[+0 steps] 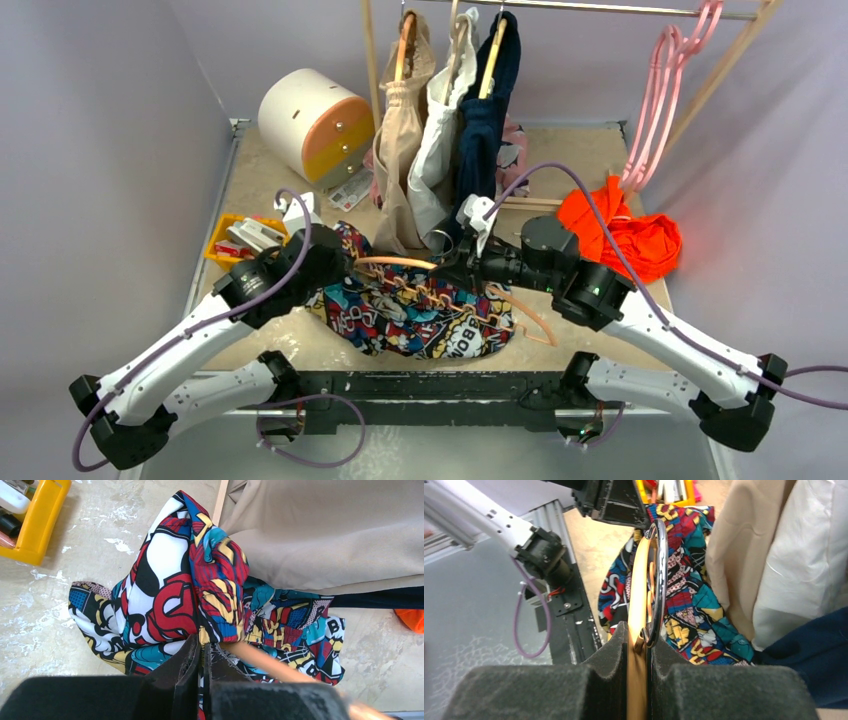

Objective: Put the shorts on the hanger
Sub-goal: Hang the shorts on the hanger.

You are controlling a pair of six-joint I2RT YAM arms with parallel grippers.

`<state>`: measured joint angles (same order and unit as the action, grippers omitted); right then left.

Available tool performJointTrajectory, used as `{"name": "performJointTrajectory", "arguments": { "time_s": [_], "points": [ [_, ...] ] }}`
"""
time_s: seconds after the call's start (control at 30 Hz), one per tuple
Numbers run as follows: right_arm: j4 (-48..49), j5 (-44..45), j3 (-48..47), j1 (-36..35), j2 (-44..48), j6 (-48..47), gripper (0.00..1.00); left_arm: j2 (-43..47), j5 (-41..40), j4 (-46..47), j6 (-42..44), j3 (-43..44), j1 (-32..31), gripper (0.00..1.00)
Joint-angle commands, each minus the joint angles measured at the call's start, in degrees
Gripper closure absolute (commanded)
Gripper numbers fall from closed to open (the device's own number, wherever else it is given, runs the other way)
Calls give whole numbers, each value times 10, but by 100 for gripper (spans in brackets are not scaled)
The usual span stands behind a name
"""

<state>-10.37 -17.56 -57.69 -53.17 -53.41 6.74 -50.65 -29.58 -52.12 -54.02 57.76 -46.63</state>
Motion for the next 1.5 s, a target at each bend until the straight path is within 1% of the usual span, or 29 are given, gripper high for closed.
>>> {"name": "performJointTrajectory", "arguments": {
  "time_s": [0.0,0.13,0.2,0.27,0.43,0.5,0.57,0.7,0.87,1.0,1.03,1.33,1.47],
  "points": [
    [50,166,0,-28,11,-16,100,5,0,1,-14,35,-2,100],
    [46,271,1,-49,23,-15,100,10,2,-11,-22,47,-1,100],
    [48,289,-2,-53,34,-17,100,11,2,-20,-24,58,-2,100],
    [56,256,-3,-53,42,-24,100,13,3,-23,-26,67,-1,100],
    [75,88,-3,-53,26,-24,100,16,8,-25,-29,83,-2,100],
    [80,50,-2,-55,13,-19,100,15,11,-25,-32,86,-2,100],
    [99,35,11,-56,12,-14,100,15,15,-22,-34,88,-1,100],
    [148,68,43,-58,9,-3,100,13,28,-10,-37,94,-2,100],
    [228,147,66,-61,-14,6,100,8,54,11,-44,106,-2,100],
    [264,250,62,-77,-44,8,100,2,70,21,-50,125,-2,100],
    [277,257,63,-79,-50,9,100,2,72,22,-51,130,-1,100],
    [389,174,72,-103,-111,2,100,-7,105,54,-59,143,-2,100],
    [430,142,68,-103,-136,3,100,-7,105,53,-53,161,-1,100]
  ]
}}
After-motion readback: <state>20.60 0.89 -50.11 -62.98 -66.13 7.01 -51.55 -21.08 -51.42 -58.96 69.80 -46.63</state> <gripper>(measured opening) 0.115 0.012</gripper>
